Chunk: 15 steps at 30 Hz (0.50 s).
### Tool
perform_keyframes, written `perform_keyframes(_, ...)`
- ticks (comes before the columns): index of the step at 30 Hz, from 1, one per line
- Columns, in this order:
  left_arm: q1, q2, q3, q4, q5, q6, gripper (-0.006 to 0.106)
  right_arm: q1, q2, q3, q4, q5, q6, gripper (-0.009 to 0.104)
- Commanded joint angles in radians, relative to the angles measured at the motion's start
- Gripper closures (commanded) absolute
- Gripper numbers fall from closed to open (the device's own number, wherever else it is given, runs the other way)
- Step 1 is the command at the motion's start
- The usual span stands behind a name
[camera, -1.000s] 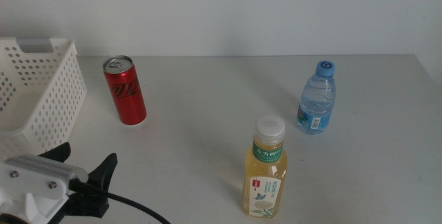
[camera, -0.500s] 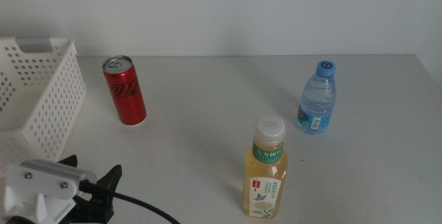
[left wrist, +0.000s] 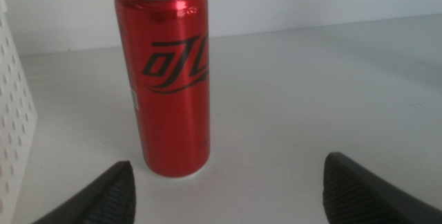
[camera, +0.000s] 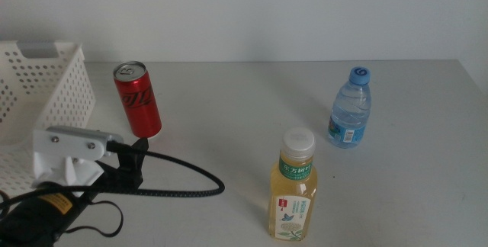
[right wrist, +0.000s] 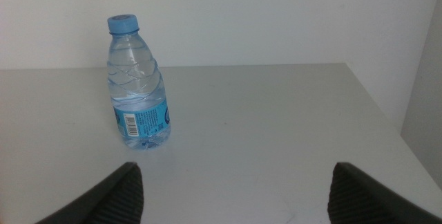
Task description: Use arms to grab the bottles and put them into the dustbin to the left of the table.
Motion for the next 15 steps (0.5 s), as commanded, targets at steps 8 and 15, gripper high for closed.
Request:
perform_keyframes(8,0.002,0.078,-0.219,-0.068,0.057,0.054,0.008,0.002,-0.02,-0.01,-0.008,-0.079,-0.012,0.001)
perform_keyframes(15,0.002,0.166,-0.369,-0.1,0.154,0.072,0.008,0.002,-0.02,-0.01,-0.008,-0.079,-0.012,0.001)
